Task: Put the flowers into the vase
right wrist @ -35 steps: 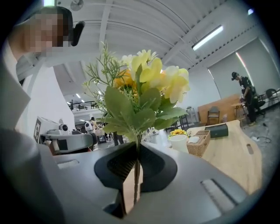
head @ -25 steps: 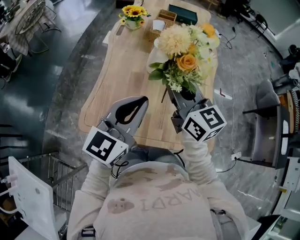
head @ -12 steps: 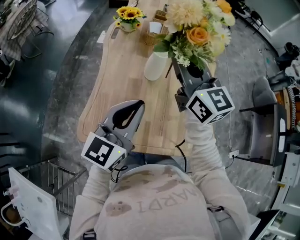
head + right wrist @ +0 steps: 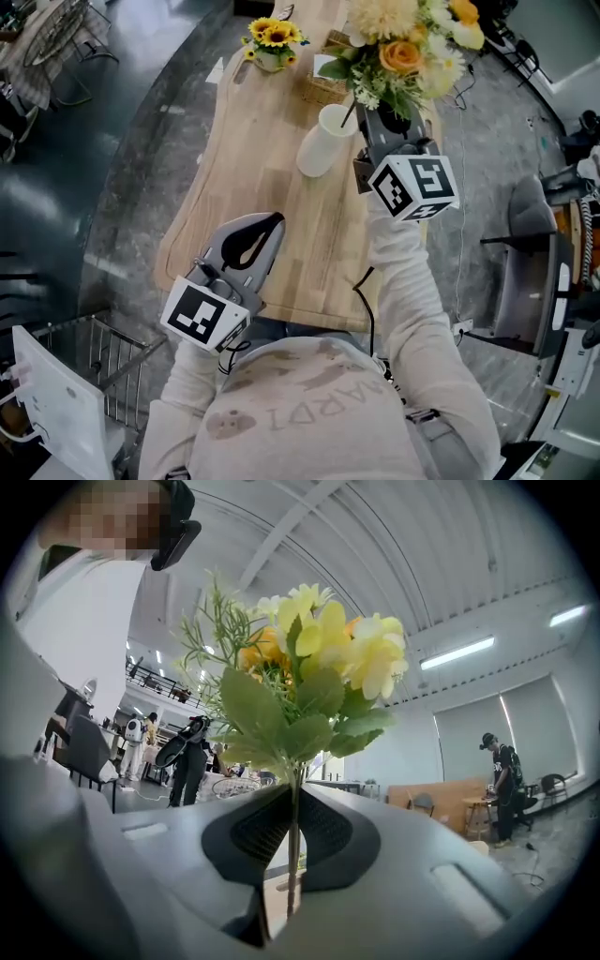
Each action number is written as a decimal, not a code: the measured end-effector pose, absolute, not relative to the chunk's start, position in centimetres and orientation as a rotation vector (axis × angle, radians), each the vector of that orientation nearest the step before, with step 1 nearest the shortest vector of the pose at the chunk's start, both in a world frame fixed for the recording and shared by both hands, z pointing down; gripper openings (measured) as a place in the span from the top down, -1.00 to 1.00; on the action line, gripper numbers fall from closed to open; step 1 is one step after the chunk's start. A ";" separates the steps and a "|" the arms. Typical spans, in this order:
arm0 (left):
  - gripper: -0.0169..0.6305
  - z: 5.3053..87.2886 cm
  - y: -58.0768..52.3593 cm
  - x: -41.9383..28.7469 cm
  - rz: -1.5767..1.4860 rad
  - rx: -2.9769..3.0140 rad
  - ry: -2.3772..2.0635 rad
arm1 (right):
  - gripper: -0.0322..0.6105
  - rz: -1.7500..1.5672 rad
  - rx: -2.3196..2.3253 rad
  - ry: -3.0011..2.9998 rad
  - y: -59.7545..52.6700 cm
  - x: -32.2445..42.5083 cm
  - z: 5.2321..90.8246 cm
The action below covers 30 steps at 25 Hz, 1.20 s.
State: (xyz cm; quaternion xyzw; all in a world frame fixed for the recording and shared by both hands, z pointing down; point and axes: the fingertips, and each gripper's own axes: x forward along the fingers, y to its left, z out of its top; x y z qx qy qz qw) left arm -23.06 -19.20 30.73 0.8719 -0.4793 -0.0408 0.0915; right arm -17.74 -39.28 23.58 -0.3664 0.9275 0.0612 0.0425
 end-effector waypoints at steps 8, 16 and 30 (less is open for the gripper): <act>0.94 31.8 -20.6 -24.3 -0.101 2.549 -1.453 | 0.76 0.137 -1.170 2.877 -41.9 -18.1 29.6; 0.94 32.7 -21.6 -24.5 -0.081 2.527 -1.439 | 0.70 0.095 -1.217 2.969 -42.4 -17.8 34.2; 0.94 33.1 -22.0 -24.5 -0.064 2.524 -1.431 | 0.60 0.053 -1.256 3.088 -42.0 -17.4 38.0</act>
